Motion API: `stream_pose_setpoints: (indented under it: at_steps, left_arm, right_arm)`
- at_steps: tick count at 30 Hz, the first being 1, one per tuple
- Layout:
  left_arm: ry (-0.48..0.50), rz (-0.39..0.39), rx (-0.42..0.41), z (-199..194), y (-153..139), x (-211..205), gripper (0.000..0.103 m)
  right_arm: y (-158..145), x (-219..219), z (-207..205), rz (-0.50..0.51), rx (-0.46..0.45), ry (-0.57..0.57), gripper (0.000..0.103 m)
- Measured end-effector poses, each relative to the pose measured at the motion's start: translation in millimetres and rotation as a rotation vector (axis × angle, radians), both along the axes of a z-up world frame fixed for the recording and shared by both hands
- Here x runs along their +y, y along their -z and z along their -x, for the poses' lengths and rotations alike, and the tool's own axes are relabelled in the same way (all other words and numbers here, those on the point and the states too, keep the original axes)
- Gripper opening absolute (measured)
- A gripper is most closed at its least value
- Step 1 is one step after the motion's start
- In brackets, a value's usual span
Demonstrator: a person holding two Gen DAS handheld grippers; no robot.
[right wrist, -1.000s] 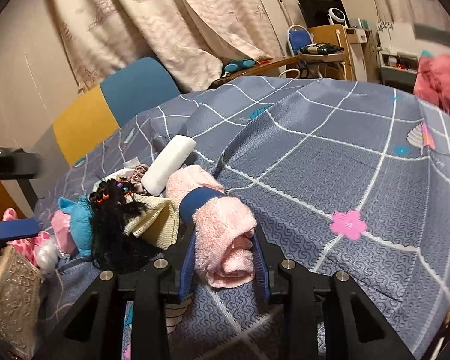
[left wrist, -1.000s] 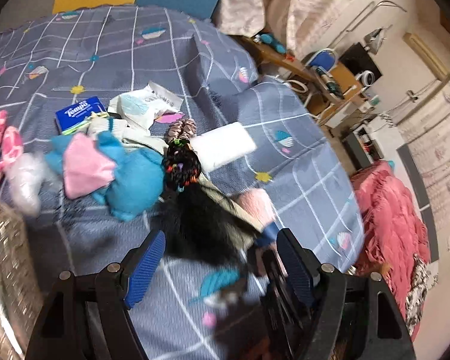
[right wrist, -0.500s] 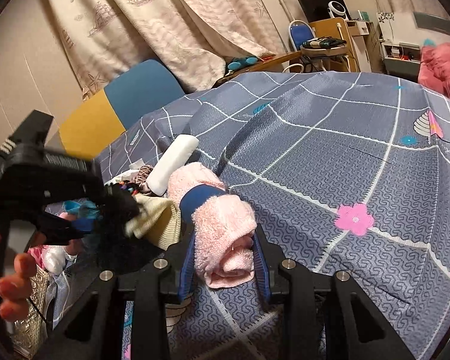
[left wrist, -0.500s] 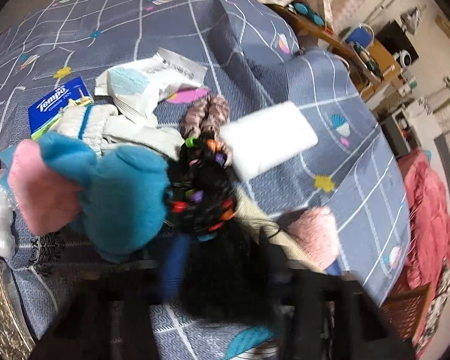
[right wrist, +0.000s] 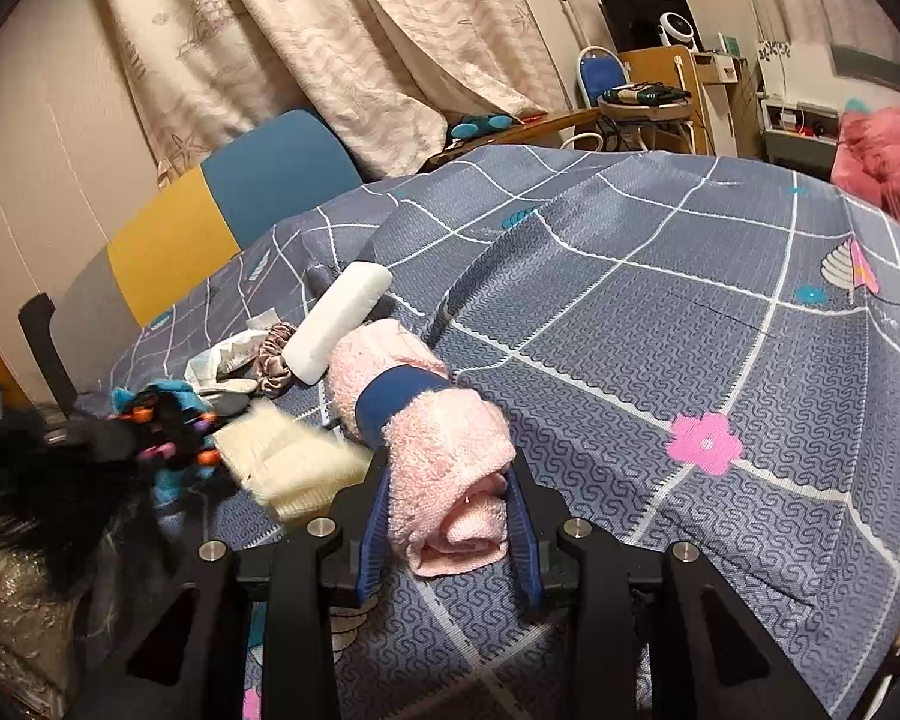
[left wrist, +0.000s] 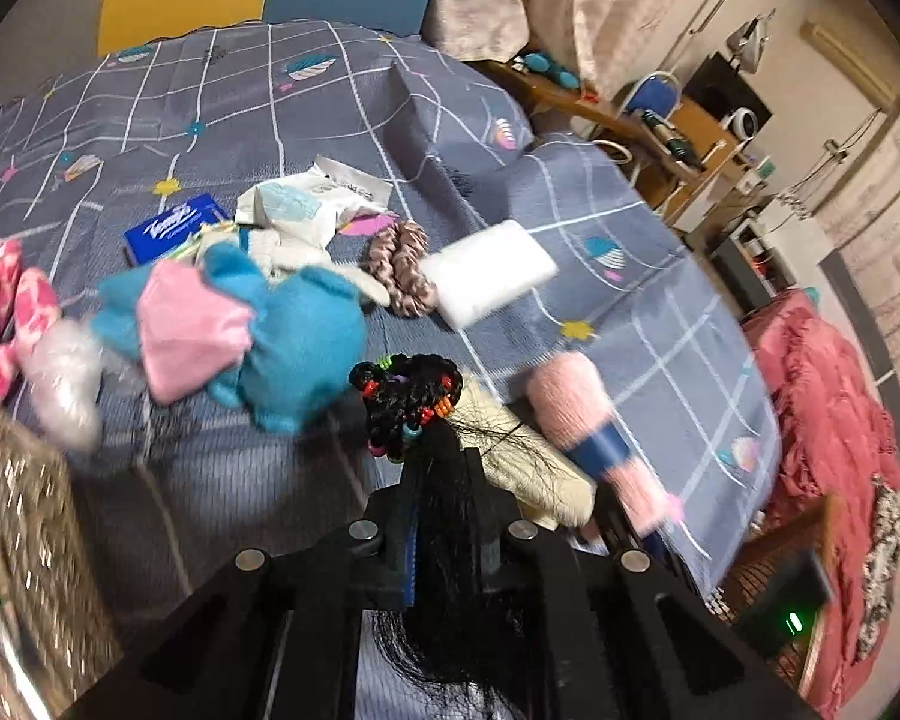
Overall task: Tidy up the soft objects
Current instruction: 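Grasp the black-haired doll with the left gripper while the right holds the towel, then carry the doll with the left and the towel with the right to the tray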
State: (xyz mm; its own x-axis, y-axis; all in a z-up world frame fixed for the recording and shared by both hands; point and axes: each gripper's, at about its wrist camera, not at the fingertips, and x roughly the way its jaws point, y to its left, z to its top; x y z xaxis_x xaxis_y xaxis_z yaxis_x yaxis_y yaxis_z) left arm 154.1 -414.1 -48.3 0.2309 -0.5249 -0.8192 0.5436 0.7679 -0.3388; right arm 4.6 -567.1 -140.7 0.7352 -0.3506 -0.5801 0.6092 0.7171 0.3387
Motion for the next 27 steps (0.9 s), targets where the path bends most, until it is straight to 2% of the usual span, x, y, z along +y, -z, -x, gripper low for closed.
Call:
stream_pose_setpoints:
  at_steps: [4, 9, 11, 12, 13, 15, 16, 18, 20, 21, 24, 27]
  left_arm:
    - [0.02, 0.002, 0.001, 22.7, 1.2, 16.0, 0.01]
    - [0.049, -0.056, -0.008, 39.2, 16.5, 19.3, 0.01]
    - [0.037, -0.065, 0.02, 38.2, 24.0, 18.8, 0.021]
    - [0.026, -0.071, 0.027, 36.4, 26.9, 17.1, 0.037]
    - [0.018, -0.079, 0.029, 34.9, 29.6, 15.3, 0.046]
    - [-0.003, -0.083, 0.029, 29.9, 33.6, 11.2, 0.05]
    - [-0.006, -0.09, 0.029, 27.2, 36.2, 7.7, 0.057]
    - [-0.02, -0.136, 0.034, 19.5, 45.7, 1.1, 0.06]
    - [-0.031, -0.171, 0.049, 11.3, 57.7, -3.2, 0.058]
    - [-0.031, -0.183, 0.065, 9.1, 63.4, -4.0, 0.053]
    - [-0.037, -0.195, 0.01, 10.8, 63.5, -1.3, 0.015]
    - [0.0, -0.17, 0.004, 17.0, 59.9, 1.9, 0.012]
  right_arm:
    - [-1.6, 4.2, -1.8, 0.031, 0.026, 0.001, 0.036]
    - [-2.8, 7.4, -3.8, 0.055, 0.047, -0.002, 0.036]
    - [-2.8, 8.4, -3.9, 0.064, 0.053, -0.003, 0.036]
    - [-2.7, 8.8, -3.9, 0.068, 0.055, -0.005, 0.036]
    - [-2.6, 9.3, -4.0, 0.069, 0.056, -0.007, 0.036]
    - [-2.7, 9.4, -3.9, 0.07, 0.057, -0.007, 0.036]
    - [-2.6, 9.3, -3.9, 0.07, 0.057, -0.008, 0.036]
    - [-2.3, 9.4, -4.2, 0.07, 0.058, -0.009, 0.037]
    - [-1.7, 9.3, -4.8, 0.07, 0.06, -0.012, 0.038]
    - [-1.4, 9.3, -5.3, 0.069, 0.06, -0.013, 0.039]
    - [-1.1, 9.1, -5.1, 0.07, 0.06, -0.014, 0.04]
    - [-0.4, 9.5, -6.0, 0.07, 0.065, -0.015, 0.041]
